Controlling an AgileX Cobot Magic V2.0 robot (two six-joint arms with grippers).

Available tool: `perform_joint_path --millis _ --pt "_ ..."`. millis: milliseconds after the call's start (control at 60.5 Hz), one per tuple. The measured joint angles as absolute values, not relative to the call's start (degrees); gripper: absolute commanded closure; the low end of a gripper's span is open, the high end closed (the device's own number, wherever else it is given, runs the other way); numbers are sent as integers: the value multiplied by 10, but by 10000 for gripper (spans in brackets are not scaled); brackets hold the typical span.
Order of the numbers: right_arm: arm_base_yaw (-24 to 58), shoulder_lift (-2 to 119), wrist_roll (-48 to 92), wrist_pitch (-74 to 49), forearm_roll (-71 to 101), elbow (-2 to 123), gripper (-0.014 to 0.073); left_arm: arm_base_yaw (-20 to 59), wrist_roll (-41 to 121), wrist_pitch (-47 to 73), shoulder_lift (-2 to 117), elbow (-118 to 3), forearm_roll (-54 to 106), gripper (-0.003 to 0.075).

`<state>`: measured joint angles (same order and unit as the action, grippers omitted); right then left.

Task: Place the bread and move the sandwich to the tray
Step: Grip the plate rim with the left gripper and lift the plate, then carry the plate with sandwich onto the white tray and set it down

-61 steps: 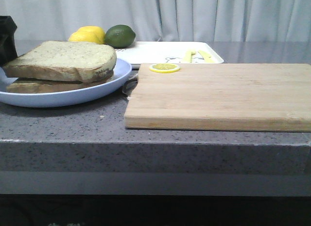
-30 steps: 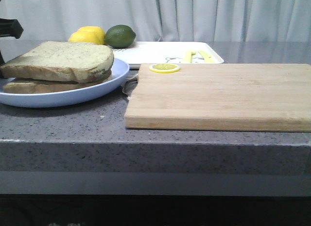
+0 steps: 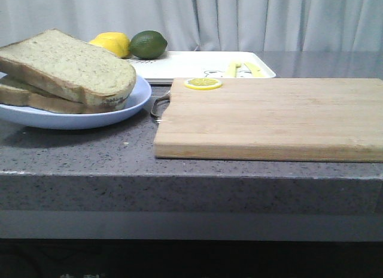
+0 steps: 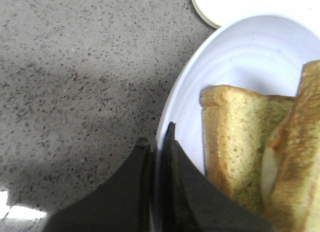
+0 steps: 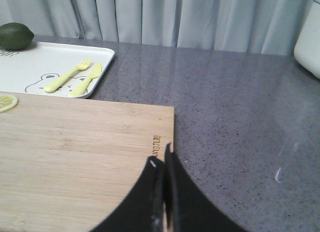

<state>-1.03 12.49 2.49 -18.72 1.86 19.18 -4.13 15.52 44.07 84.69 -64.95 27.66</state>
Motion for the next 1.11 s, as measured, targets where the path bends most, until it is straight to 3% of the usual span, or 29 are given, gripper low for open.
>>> perform_joint_path --millis 248,479,1107 --pt "-10 125 26 -187 19 192 679 -79 241 502 846 -692 375 739" --pt "-10 125 26 -187 20 192 679 -79 247 540 889 -832 406 739" --pt "-10 125 26 -185 20 186 679 29 138 602 1318 -1367 405 738"
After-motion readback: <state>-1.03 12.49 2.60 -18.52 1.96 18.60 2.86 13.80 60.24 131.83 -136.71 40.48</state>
